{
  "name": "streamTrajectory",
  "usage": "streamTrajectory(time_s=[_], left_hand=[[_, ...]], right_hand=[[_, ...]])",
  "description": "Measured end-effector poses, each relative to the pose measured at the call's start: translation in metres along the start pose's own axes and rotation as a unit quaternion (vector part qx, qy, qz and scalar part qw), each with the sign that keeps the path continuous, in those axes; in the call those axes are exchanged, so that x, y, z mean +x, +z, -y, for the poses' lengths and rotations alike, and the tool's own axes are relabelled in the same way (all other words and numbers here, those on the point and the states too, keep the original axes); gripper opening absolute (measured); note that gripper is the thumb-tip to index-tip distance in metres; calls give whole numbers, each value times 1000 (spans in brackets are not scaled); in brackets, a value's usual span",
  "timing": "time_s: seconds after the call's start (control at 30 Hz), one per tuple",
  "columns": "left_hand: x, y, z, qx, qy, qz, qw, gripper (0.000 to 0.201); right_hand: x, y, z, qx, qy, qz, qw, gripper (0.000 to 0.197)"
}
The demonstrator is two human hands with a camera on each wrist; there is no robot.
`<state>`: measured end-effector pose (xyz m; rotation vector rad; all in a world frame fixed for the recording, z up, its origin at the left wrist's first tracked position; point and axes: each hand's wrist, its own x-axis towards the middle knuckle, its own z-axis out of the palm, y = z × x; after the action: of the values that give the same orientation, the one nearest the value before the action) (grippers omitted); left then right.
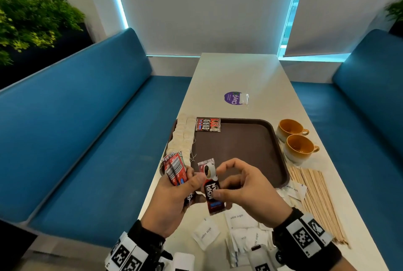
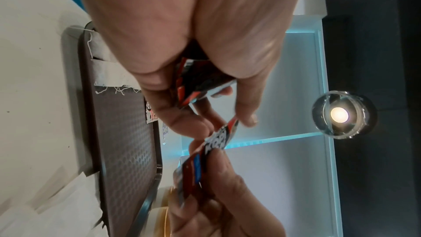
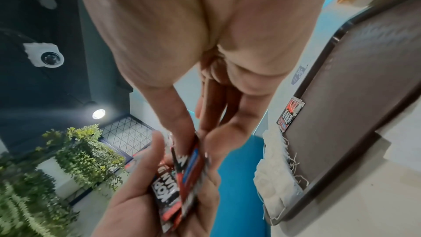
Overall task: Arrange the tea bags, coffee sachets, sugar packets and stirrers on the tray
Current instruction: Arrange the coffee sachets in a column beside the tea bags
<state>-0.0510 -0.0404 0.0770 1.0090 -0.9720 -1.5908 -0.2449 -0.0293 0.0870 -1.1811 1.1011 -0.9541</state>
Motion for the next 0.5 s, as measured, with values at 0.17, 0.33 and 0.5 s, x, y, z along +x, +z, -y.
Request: streamTrajectory(time_s=[0.17,0.33,0.5], left_hand=[[4,-7,6,68,7,13,998,38],[6,-2,6,68,0,-20,997,40],[8,-4,7,88,-32,-10,996,42]], right_hand=[[-5,9,-2,19,16,63,998,41],[0,2,-6,10,-10,-8,1000,10],[5,-10,-8,98,5,-81,992,13]])
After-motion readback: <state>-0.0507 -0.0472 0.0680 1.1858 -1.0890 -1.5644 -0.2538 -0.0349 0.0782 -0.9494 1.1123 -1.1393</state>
